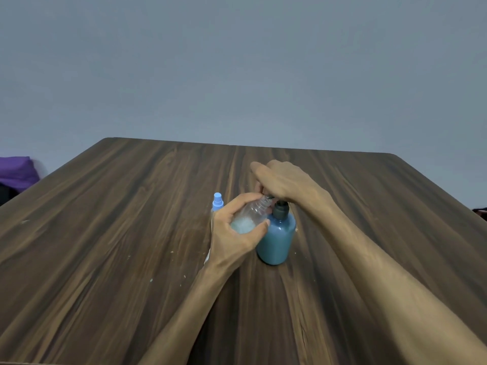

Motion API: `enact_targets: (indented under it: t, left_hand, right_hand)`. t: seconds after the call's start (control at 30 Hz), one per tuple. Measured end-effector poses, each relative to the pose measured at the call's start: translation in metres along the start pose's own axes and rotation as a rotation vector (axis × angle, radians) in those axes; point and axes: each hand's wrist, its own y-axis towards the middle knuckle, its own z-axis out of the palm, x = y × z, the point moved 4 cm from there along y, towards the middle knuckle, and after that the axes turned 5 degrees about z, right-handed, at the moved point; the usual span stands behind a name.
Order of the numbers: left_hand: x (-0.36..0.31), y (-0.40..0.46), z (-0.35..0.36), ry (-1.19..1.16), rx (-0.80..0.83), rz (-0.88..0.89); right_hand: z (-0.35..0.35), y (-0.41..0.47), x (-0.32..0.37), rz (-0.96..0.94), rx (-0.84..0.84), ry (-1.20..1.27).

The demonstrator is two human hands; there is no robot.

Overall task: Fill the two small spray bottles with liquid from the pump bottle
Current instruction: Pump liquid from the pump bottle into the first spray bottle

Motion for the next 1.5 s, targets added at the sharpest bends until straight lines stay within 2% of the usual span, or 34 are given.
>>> enact_targets:
  t: [0.13,0.5,0.63,0.77,0.87,1.0,1.1,1.23,1.37,1.5]
  left_hand:
    - [0.000,0.001,0.001,0.008,0.013,-0.016]
    - [-0.002,0.001,-0.001,0.012,0.010,0.010]
    - [-0.002,0.002,0.001,0.008,0.022,0.006]
    - [0.001,0.001,-0.001,0.018,0.005,0.014]
    - [0.000,0.002,0.000,0.028,0.015,0.001]
    - [0.000,0.000,-0.001,0.015,0.000,0.005]
    - [-0.002,0.001,0.001,0.011,0.021,-0.008]
    - [-0.004,0.001,0.000,0.008,0.010,-0.002]
    - [-0.003,0.002,0.001,0.011,0.016,-0.007]
    - [-0.003,0.001,0.000,0.020,0.012,0.006]
  right_hand:
    - [0.003,-0.002,0.000,0.015,0.050,-0.028]
    - [-0.003,-0.005,0.003,-0.004,-0.012,-0.040]
    - [-0.001,-0.005,0.003,-0.001,0.029,-0.056]
    - [-0.006,-0.004,0.003,-0.011,-0.030,-0.039]
    - [-0.002,-0.005,0.005,0.016,0.042,-0.055]
    - [-0.006,-0.005,0.003,0.012,0.003,-0.053]
    - [-0.001,-0.006,0.004,0.020,0.075,-0.065]
    - [-0.009,-0.007,0.006,-0.009,-0.021,-0.084]
    - [-0.003,-0.006,0.005,0.017,0.046,-0.109]
    - [-0.006,-0.005,0.005,0.001,-0.012,-0.058]
